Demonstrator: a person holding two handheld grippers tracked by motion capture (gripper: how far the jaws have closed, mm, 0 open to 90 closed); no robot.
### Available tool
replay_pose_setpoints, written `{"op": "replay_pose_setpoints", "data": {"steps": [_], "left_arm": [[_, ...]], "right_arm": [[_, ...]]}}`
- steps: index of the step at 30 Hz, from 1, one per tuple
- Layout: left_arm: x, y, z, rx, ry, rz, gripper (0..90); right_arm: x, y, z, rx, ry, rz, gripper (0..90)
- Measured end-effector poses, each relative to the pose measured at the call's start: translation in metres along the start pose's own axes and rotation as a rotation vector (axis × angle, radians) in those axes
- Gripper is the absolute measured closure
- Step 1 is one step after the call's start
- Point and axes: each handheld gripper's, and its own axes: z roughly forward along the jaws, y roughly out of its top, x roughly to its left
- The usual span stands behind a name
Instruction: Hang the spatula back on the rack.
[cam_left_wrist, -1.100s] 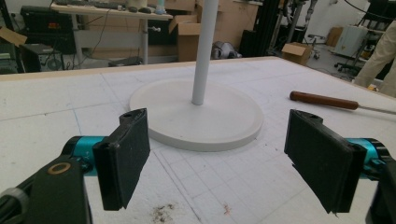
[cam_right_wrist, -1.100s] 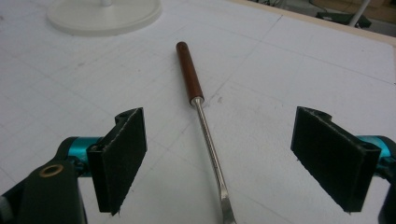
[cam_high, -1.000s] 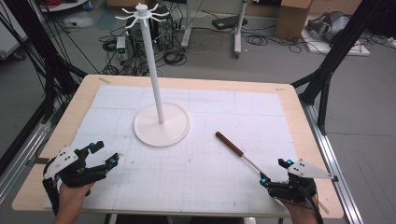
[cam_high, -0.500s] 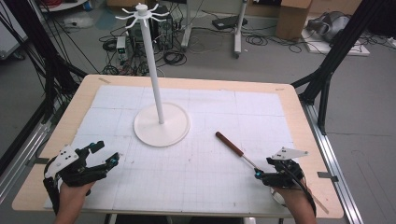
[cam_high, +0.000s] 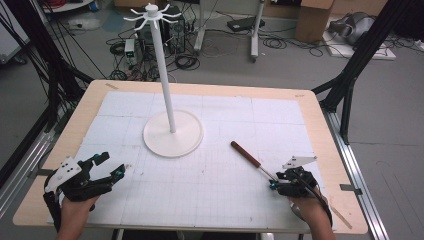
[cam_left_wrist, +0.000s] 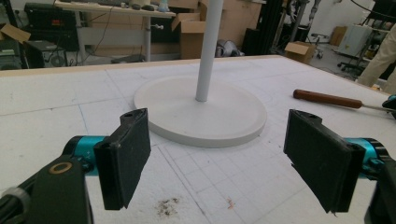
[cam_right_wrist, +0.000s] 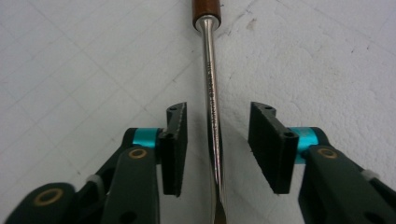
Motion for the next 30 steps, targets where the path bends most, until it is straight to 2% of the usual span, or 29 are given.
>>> {"op": "replay_pose_setpoints", "data": {"steps": [4,8,9,11,19,24,30], "left_arm": [[-0.0005,0.0000,-0.0002,-0.001,0.002,0.000,23.2],[-0.0006,-0.0001,-0.0001,0.002,0.003,0.001,23.2],[-0.0007,-0.0002,-0.0001,0.002,0.003,0.000,23.2],[-0.0006,-0.0003,0.0001,0.003,0.003,0.001,23.2],[-0.0017,-0.0008,0.0011,0.008,0.000,0.002,23.4],[-0.0013,-0.0011,0.0014,0.014,0.000,0.002,23.7],[-0.0010,-0.0013,0.0013,0.016,0.001,0.003,23.8]], "right_arm": [[-0.0021,-0.0015,-0.0007,-0.008,0.006,0.007,64.4],[-0.0033,-0.0023,-0.0015,0.001,0.022,0.024,77.8],[-0.0033,-0.0023,-0.0015,0.001,0.022,0.024,77.8],[-0.0019,-0.0003,-0.0006,0.013,0.030,-0.005,82.4],[0.0000,0.0034,0.0001,0.044,0.020,-0.026,82.6],[-0.0019,0.0057,0.0006,0.062,0.039,-0.026,82.5],[-0.0047,0.0015,0.0005,0.030,0.056,0.001,84.5]]}}
